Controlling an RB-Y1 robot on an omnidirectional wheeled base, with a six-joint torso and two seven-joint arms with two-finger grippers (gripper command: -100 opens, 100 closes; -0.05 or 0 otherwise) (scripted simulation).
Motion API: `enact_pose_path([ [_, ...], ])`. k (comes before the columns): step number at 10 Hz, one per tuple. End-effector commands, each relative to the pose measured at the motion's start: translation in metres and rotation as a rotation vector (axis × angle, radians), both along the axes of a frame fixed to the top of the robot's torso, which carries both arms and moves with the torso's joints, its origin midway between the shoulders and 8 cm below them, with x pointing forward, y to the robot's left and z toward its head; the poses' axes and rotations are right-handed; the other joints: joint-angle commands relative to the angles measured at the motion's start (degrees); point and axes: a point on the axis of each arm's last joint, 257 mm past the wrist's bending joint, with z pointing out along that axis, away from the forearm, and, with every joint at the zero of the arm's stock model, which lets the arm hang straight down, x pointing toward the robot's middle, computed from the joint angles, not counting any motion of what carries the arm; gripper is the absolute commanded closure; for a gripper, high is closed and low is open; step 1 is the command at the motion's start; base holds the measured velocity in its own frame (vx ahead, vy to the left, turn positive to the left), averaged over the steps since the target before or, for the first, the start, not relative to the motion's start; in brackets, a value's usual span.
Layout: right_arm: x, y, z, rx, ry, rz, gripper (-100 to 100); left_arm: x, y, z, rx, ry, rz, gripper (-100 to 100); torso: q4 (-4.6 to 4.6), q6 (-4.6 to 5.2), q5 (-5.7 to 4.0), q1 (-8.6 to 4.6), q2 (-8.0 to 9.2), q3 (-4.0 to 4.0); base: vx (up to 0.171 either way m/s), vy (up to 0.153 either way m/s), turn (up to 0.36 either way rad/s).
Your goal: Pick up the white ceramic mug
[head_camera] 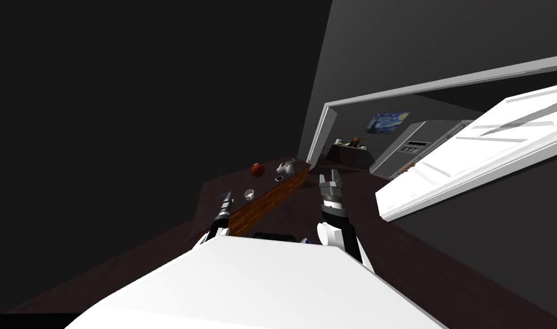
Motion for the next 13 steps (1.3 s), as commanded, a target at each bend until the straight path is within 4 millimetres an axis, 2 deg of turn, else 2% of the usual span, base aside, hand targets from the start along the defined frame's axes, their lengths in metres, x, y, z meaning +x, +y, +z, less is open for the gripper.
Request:
enact_pose_path([
  [1, 0.000, 0.000, 0.000, 0.000, 0.000, 0.000, 0, -0.004, 0.002, -0.013, -0.018, 0.023, 0.011, -100, 0.00, 0.00, 0.00, 0.00, 0.00, 0.00, 0.019, -0.029, 0.002],
  [2, 0.000, 0.000, 0.000, 0.000, 0.000, 0.000, 0, 0.001, 0.002, -0.014, -0.040, 0.015, 0.021, -100, -0.01, -0.01, -0.01, -0.01, 0.01, 0.00, 0.019, -0.034, 0.010],
  [5, 0.000, 0.000, 0.000, 0.000, 0.000, 0.000, 0, -0.007, 0.002, -0.040, -0.080, 0.063, 0.042, -100, 0.00, 0.00, -0.01, -0.03, -0.01, -0.01, 0.018, -0.028, 0.004],
  [7, 0.000, 0.000, 0.000, 0.000, 0.000, 0.000, 0, -0.003, -0.003, -0.054, -0.140, 0.072, 0.063, -100, 0.00, 0.00, -0.01, -0.03, 0.01, 0.00, 0.021, -0.036, 0.009],
  [8, 0.000, 0.000, 0.000, 0.000, 0.000, 0.000, 0, -0.009, -0.003, -0.065, -0.148, 0.097, 0.068, -100, -0.01, 0.00, -0.02, -0.06, -0.02, -0.01, 0.019, -0.031, 0.002],
  [13, 0.000, 0.000, 0.000, 0.000, 0.000, 0.000, 0, -0.011, -0.014, -0.088, -0.220, 0.128, 0.090, -100, 0.00, 0.00, 0.00, 0.02, 0.03, 0.01, 0.011, -0.015, 0.003],
])
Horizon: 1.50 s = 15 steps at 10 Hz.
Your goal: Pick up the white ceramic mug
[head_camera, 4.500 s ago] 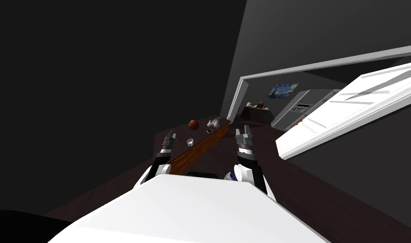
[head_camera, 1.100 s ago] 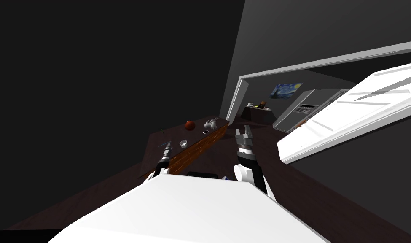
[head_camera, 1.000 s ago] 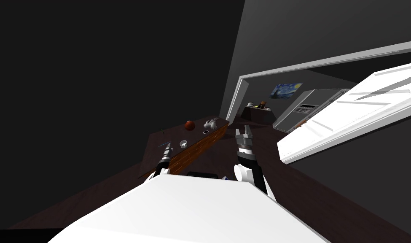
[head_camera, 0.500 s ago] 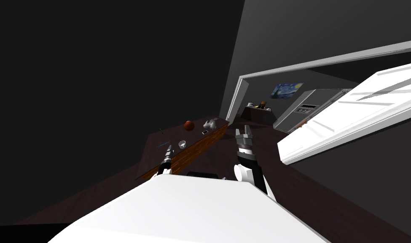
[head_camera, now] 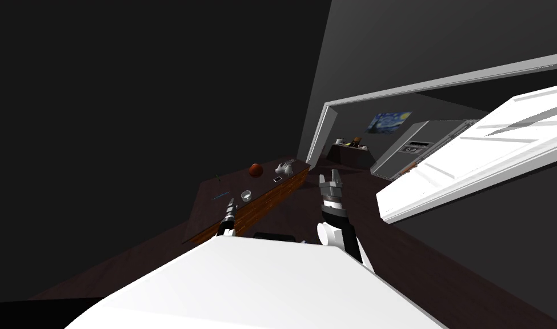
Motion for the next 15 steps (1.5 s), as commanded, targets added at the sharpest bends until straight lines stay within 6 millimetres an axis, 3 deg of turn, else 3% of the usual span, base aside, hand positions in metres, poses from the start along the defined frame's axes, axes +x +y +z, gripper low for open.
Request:
enact_pose_path([
  [1, 0.000, 0.000, 0.000, 0.000, 0.000, 0.000, 0, 0.001, -0.007, -0.010, -0.040, 0.010, 0.011, -100, 0.00, 0.00, 0.00, 0.00, 0.00, 0.00, 0.012, -0.023, 0.004],
  [4, 0.000, 0.000, 0.000, 0.000, 0.000, 0.000, 0, 0.002, -0.025, -0.028, -0.114, 0.035, 0.027, -100, 0.00, 0.00, 0.01, 0.03, -0.02, -0.01, 0.017, -0.012, 0.004],
  [6, 0.000, 0.000, 0.000, 0.000, 0.000, 0.000, 0, 0.002, -0.025, -0.028, -0.114, 0.035, 0.027, -100, 0.00, 0.00, 0.01, 0.05, -0.01, -0.01, 0.011, -0.004, 0.001],
  [8, 0.000, 0.000, 0.000, 0.000, 0.000, 0.000, 0, 0.007, -0.044, -0.039, -0.180, 0.044, 0.037, -100, 0.00, 0.00, 0.01, 0.07, 0.00, 0.00, 0.022, -0.003, 0.004],
  [10, 0.000, 0.000, 0.000, 0.000, 0.000, 0.000, 0, 0.020, -0.083, -0.049, -0.287, 0.045, 0.041, -100, -0.03, 0.01, 0.02, 0.08, -0.16, -0.08, 0.077, 0.014, -0.003],
  [11, 0.000, 0.000, 0.000, 0.000, 0.000, 0.000, 0, 0.032, -0.077, -0.033, -0.273, 0.002, 0.039, -100, -0.04, 0.00, 0.02, 0.11, -0.26, -0.14, 0.070, 0.015, -0.002],
  [13, 0.000, 0.000, 0.000, 0.000, 0.000, 0.000, 0, 0.020, -0.083, -0.049, -0.287, 0.045, 0.041, -100, -0.03, -0.01, 0.02, 0.12, -0.09, -0.06, 0.012, 0.003, 0.000],
  [14, 0.000, 0.000, 0.000, 0.000, 0.000, 0.000, 0, 0.024, -0.079, -0.045, -0.282, 0.033, 0.040, -100, -0.01, -0.01, 0.02, 0.10, 0.02, 0.00, 0.000, 0.000, 0.000],
  [15, 0.000, 0.000, 0.000, 0.000, 0.000, 0.000, 0, 0.023, -0.079, -0.045, -0.283, 0.033, 0.040, 0, 0.01, -0.01, 0.01, 0.09, 0.06, 0.03, 0.000, 0.000, 0.000],
])
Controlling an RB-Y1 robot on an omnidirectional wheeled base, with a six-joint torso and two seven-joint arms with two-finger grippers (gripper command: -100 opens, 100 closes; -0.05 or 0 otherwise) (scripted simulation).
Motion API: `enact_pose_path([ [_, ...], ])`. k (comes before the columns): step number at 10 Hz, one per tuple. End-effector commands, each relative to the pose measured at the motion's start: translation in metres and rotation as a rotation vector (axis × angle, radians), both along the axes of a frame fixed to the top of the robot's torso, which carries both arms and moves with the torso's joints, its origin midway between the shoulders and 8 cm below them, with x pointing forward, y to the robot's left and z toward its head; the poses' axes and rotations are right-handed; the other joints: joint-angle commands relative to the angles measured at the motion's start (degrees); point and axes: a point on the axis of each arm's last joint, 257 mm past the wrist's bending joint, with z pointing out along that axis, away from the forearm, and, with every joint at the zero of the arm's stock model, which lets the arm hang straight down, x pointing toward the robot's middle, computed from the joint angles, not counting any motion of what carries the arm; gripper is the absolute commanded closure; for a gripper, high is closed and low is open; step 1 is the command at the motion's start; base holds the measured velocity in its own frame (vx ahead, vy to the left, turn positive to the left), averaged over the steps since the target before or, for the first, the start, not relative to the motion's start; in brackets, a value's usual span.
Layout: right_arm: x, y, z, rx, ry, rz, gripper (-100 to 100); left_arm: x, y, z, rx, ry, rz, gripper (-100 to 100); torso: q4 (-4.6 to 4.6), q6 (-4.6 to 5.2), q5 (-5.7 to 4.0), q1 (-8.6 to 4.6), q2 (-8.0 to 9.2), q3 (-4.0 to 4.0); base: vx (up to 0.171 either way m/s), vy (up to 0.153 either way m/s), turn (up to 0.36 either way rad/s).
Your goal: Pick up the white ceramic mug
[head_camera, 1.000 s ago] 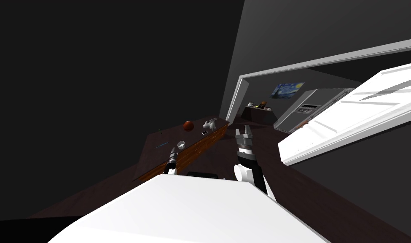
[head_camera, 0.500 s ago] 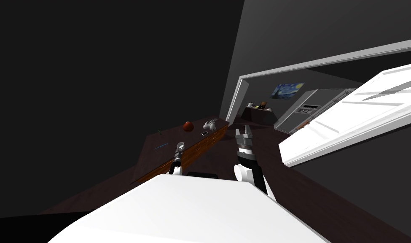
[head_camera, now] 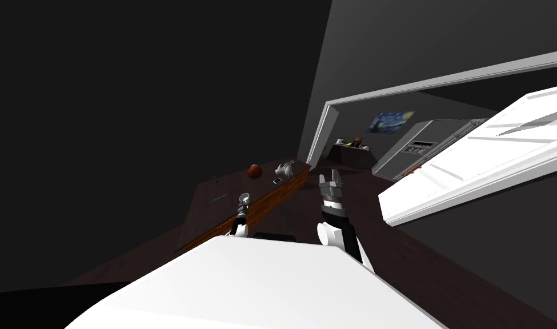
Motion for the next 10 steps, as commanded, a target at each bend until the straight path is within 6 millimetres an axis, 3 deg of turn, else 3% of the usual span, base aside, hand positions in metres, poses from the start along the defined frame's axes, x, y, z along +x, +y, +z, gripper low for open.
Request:
enact_pose_path([
  [1, 0.0000, 0.0000, 0.0000, 0.000, 0.000, 0.000, 0, -0.0104, 0.0006, -0.0038, 0.000, 0.000, 0.008, -100, 0.00, 0.00, 0.00, 0.00, 0.00, 0.00, 0.117, 0.035, -0.060],
  [2, 0.0000, 0.0000, -0.0001, 0.000, 0.000, 0.000, 0, -0.0061, 0.0007, -0.0032, -0.001, 0.004, 0.004, -100, -0.05, 0.00, 0.02, 0.11, -0.32, -0.16, 0.074, 0.025, -0.017],
  [3, 0.0000, 0.0000, 0.0000, 0.000, 0.000, 0.000, 0, -0.0066, 0.0009, -0.0029, 0.000, 0.001, 0.005, 100, -0.06, -0.01, 0.02, 0.09, -0.27, -0.16, 0.008, 0.002, 0.000],
  [7, 0.0000, 0.0000, 0.0000, 0.000, 0.000, 0.000, 0, -0.0064, 0.0010, -0.0027, 0.000, 0.001, 0.005, 100, 0.00, 0.00, 0.00, -0.01, -0.01, -0.01, 0.000, 0.000, 0.000],
  [8, 0.0000, 0.0000, 0.0000, 0.000, 0.000, 0.000, 0, -0.0064, 0.0010, -0.0028, 0.000, 0.001, 0.005, 0, 0.00, 0.00, -0.01, -0.01, 0.00, 0.00, 0.000, 0.000, 0.000],
  [9, 0.0000, 0.0000, 0.0000, 0.000, 0.000, 0.000, 0, -0.0065, 0.0010, -0.0028, 0.000, 0.001, 0.005, 100, 0.00, 0.00, -0.01, -0.01, 0.01, 0.00, 0.000, 0.000, 0.000],
  [10, 0.0000, 0.0000, 0.0000, 0.000, 0.000, 0.000, 0, -0.0065, 0.0010, -0.0028, 0.000, 0.001, 0.005, 0, 0.01, 0.00, -0.01, -0.01, 0.01, 0.01, 0.000, 0.000, 0.000],
])
